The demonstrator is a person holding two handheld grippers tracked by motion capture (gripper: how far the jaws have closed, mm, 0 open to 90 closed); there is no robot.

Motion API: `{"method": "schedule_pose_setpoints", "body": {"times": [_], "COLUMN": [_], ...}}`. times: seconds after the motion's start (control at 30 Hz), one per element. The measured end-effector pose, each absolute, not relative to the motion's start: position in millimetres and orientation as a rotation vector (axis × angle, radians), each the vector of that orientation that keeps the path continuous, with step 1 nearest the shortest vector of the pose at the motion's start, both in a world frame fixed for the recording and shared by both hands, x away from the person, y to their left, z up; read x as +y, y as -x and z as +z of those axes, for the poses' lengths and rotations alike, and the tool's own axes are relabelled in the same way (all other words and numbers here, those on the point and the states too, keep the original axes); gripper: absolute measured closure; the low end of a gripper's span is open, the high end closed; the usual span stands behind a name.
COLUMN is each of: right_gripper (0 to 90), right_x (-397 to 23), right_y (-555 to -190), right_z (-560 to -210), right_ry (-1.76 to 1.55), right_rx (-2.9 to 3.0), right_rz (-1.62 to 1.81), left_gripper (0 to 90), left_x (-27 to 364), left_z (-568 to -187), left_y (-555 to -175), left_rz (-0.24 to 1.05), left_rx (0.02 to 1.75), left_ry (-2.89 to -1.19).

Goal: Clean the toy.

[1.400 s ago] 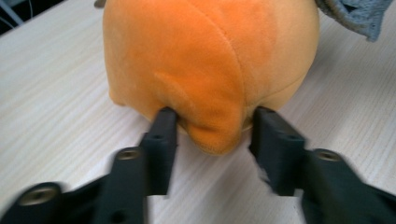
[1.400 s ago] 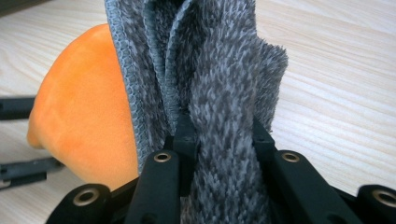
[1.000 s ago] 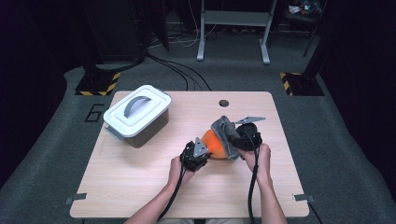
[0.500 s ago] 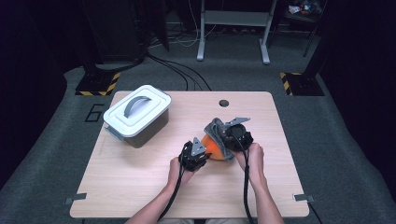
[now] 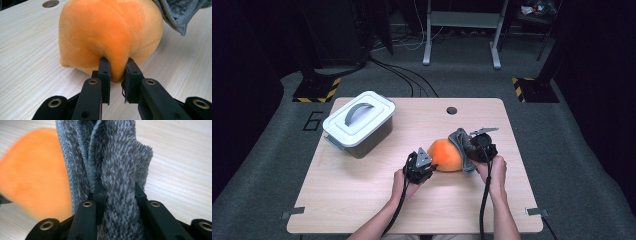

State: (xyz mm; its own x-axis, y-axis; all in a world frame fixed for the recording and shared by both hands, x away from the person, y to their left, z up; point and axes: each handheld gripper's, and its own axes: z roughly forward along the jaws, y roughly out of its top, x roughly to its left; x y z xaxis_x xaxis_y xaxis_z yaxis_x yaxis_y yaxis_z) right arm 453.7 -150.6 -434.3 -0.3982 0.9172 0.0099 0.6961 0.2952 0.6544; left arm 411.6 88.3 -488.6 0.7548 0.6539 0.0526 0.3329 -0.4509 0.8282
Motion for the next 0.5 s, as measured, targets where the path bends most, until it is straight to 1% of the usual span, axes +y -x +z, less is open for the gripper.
{"method": "schedule_pose_setpoints", "body": {"times": [0.13,0.3,0.4,0.5], "right_gripper": [72.1,72.2,72.1,72.1], "right_x": [-158.0,-154.2,-138.1,-117.3], "right_y": [-454.7,-443.9,-435.0,-430.1], "right_z": [-439.4,-423.0,-408.7,-402.4], "right_ry": [-1.488,-1.438,-1.354,-1.263], "right_rx": [2.187,2.167,2.196,2.255], "right_rz": [0.82,0.884,0.94,0.967], "left_gripper": [78.1,78.0,78.0,78.0], "left_x": [87.9,87.3,86.0,85.9], "left_z": [-488.4,-488.7,-488.3,-488.2], "left_y": [-411.6,-411.7,-411.2,-411.1], "left_rz": [0.468,0.473,0.471,0.472], "left_rx": [0.736,0.737,0.731,0.733], "left_ry": [-2.07,-2.062,-2.066,-2.067]}}
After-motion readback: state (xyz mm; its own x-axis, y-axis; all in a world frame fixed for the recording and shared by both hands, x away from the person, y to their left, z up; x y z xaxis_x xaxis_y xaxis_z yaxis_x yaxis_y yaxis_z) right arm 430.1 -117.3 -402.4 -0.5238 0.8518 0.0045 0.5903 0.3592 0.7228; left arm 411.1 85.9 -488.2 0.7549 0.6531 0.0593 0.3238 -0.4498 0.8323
